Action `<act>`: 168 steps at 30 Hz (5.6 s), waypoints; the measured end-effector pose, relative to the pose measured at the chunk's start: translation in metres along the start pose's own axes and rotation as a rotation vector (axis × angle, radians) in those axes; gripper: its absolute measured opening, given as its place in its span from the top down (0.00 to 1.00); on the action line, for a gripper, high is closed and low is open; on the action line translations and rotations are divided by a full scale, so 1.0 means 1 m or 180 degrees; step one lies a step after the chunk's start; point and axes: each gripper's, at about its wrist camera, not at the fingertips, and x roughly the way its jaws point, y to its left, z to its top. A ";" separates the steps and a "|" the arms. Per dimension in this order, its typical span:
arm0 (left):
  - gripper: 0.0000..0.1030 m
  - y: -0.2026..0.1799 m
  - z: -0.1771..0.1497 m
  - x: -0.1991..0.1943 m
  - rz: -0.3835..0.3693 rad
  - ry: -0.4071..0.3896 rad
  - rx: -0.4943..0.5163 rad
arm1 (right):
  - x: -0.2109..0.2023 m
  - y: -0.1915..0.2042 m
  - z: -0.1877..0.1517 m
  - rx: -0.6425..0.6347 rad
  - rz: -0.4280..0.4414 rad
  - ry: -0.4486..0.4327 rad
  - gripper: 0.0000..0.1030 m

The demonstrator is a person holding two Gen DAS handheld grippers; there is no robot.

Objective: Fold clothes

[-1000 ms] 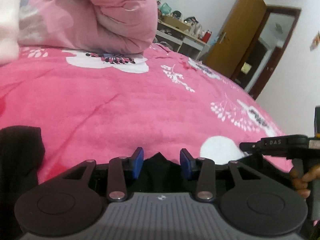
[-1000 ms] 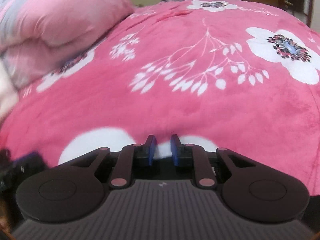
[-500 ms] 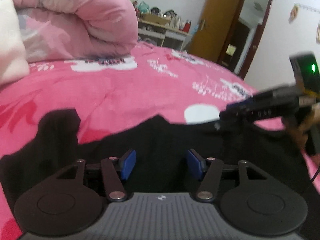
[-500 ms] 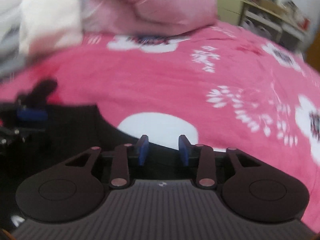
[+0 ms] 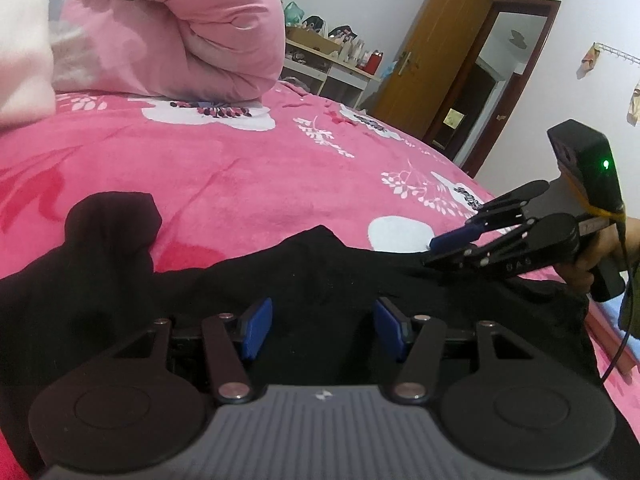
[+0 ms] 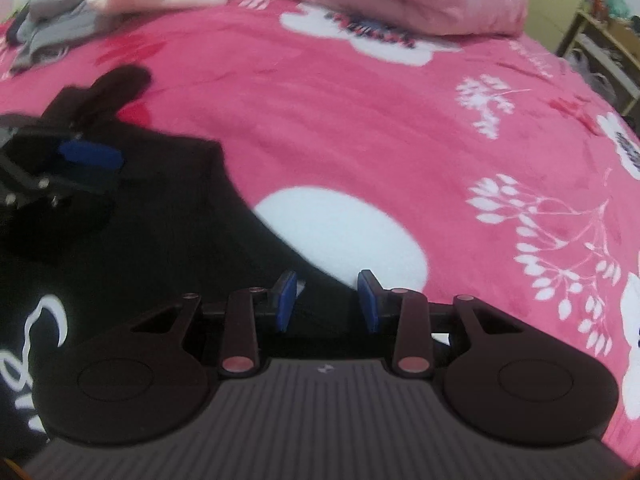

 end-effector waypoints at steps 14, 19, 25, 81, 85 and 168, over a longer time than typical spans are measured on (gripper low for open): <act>0.44 -0.001 -0.002 0.000 0.0018 -0.0030 0.0016 | 0.013 0.025 -0.007 -0.0136 -0.0851 -0.0317 1.00; 0.44 -0.002 -0.003 0.000 0.0028 -0.0036 0.0030 | 0.024 -0.004 -0.011 0.0854 -0.0976 -0.0620 1.00; 0.44 0.000 -0.002 -0.002 0.0007 -0.0055 -0.0011 | 0.006 -0.042 -0.017 0.1919 -0.0791 -0.0898 0.97; 0.43 0.036 0.000 -0.024 0.0188 -0.0446 -0.0681 | -0.075 -0.055 -0.065 0.2598 -0.0552 -0.0795 0.96; 0.43 0.037 0.000 -0.024 0.0184 -0.0446 -0.0687 | -0.071 -0.065 -0.100 0.2672 -0.0501 -0.0527 0.94; 0.79 0.122 -0.023 -0.118 0.0533 -0.0415 -0.0940 | 0.071 0.123 0.108 0.2316 0.0678 -0.0696 0.95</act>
